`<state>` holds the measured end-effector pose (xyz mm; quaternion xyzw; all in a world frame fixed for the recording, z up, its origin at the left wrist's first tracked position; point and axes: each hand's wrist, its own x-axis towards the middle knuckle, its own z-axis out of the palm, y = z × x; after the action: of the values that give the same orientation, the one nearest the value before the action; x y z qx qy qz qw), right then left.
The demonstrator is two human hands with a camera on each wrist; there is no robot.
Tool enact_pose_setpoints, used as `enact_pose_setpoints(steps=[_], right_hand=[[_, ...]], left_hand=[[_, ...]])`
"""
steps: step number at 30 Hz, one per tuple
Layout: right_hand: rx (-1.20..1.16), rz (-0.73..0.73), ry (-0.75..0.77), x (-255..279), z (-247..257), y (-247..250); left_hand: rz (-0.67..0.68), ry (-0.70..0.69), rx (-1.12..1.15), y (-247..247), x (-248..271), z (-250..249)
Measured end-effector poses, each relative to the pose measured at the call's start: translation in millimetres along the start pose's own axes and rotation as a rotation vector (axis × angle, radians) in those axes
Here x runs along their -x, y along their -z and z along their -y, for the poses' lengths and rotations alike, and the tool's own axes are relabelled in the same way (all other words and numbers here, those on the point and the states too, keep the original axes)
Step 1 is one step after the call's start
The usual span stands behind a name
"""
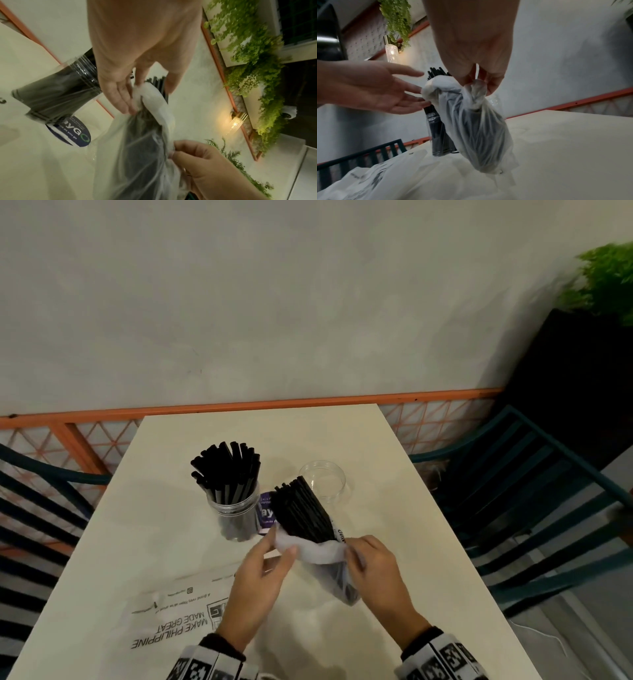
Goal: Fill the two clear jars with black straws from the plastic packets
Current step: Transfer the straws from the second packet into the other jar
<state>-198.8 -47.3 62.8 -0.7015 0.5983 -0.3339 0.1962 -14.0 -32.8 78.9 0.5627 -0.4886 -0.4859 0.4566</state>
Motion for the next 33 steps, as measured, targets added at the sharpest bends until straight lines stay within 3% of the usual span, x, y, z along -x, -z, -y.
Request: enact_pose_setpoints(steps=[4,10,15,25,29,33], right_hand=[[0.019,-0.115,-0.119,3.2,1.3,-4.4],[-0.037,-0.192,-0.157,21.9,12.0,-12.2],[-0.313,0.065,-0.132,37.7,27.9,9.6],[-0.049,0.034,0.057,26.8,0.1,27.2],[-0.102,0.201,0.017,22.4,-2.7,41.9],[-0.159,0.154,-0.008,13.7,-13.4,59.6]], left_hand=[[-0.099,-0.057,-0.044,-0.4,7.2,1.4],[-0.110,-0.091,-0.085,-16.2,12.1,7.0],[-0.143,-0.091,-0.094,-19.9,16.1,5.6],[-0.052,-0.047,-0.009,-39.1,12.0,1.5],[-0.116,-0.041,-0.030,-53.8,3.9,-7.1],[-0.084,-0.052,-0.043,-68.0,0.0,-18.3]])
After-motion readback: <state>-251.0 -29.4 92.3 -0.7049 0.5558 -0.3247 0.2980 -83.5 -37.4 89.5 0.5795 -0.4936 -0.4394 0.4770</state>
